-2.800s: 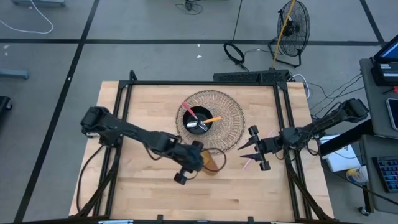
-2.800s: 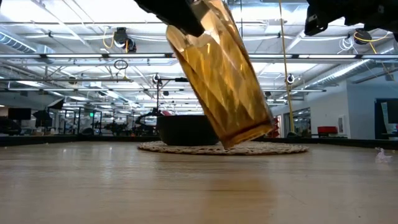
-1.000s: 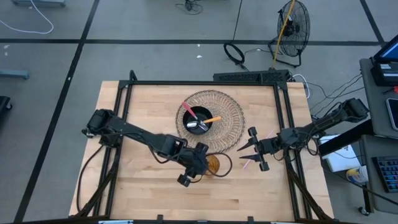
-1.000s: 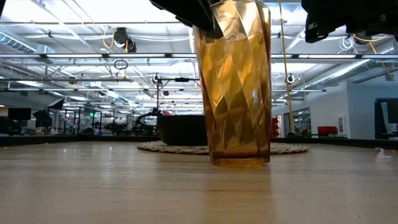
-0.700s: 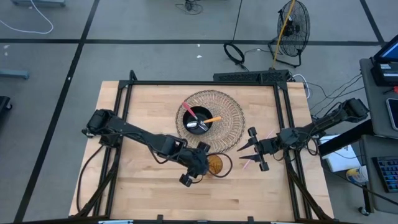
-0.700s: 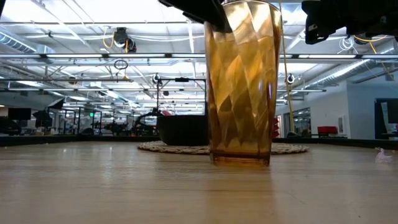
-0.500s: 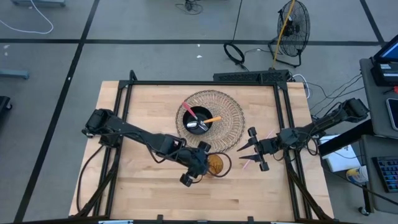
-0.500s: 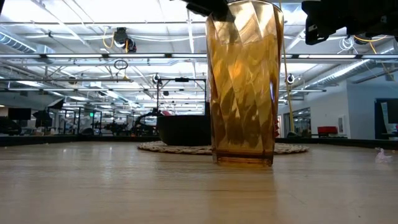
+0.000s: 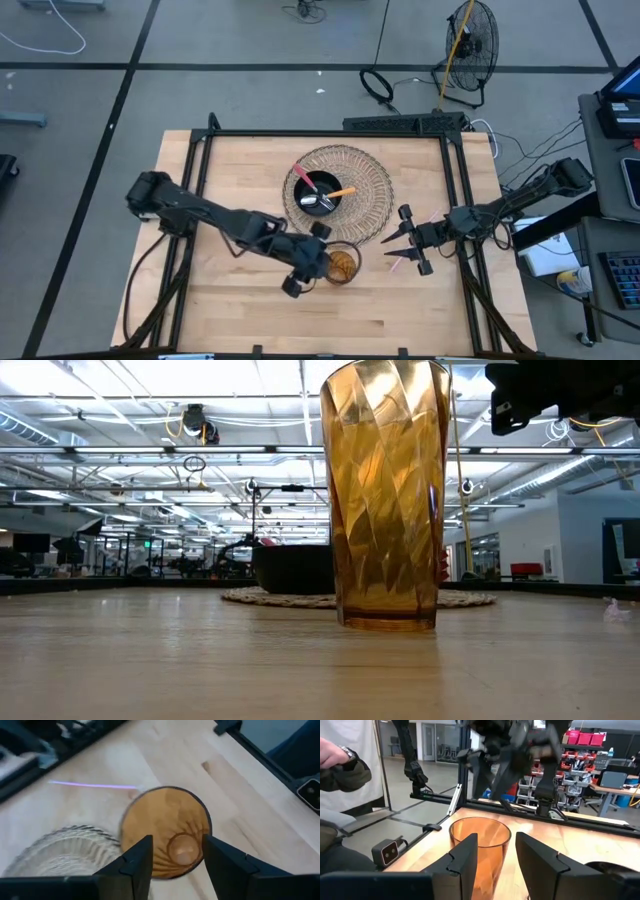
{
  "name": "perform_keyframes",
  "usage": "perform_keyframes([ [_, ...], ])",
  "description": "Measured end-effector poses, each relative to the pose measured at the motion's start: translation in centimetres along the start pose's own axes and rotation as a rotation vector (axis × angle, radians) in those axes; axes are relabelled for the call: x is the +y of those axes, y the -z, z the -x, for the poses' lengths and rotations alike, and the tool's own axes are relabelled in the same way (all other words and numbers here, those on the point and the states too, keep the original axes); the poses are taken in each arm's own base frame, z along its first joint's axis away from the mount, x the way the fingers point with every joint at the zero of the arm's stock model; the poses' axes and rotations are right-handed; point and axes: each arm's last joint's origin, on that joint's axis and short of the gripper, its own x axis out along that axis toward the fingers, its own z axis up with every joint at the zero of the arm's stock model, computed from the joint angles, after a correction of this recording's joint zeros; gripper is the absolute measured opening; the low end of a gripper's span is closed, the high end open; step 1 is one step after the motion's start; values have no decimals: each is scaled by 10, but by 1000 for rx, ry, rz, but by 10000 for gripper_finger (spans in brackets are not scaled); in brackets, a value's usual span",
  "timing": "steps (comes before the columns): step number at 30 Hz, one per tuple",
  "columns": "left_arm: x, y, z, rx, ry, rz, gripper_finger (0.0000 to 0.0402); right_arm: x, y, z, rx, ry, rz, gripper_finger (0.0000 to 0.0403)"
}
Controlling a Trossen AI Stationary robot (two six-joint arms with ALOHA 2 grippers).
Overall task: Pick & Place Utensil
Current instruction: Put the brown cup to the right of the black bowl on the brown mat
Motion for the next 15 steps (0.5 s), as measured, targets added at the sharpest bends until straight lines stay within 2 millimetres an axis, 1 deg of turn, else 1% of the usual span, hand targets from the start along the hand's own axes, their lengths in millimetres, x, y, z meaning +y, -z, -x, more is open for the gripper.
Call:
perform_keyframes([
  [5,-2,-2,40,22,-98,-1,169,1,-1,-4,5,-5,-24,132],
  [9,-4,-1,73,21,-169,39,179,6,-12,-18,26,-30,14,132],
  [13,-11,11,97,-27,-240,78,186,12,-25,-38,116,-61,66,132],
  [15,-18,24,105,-43,-276,97,186,15,-32,-49,146,-72,89,132],
])
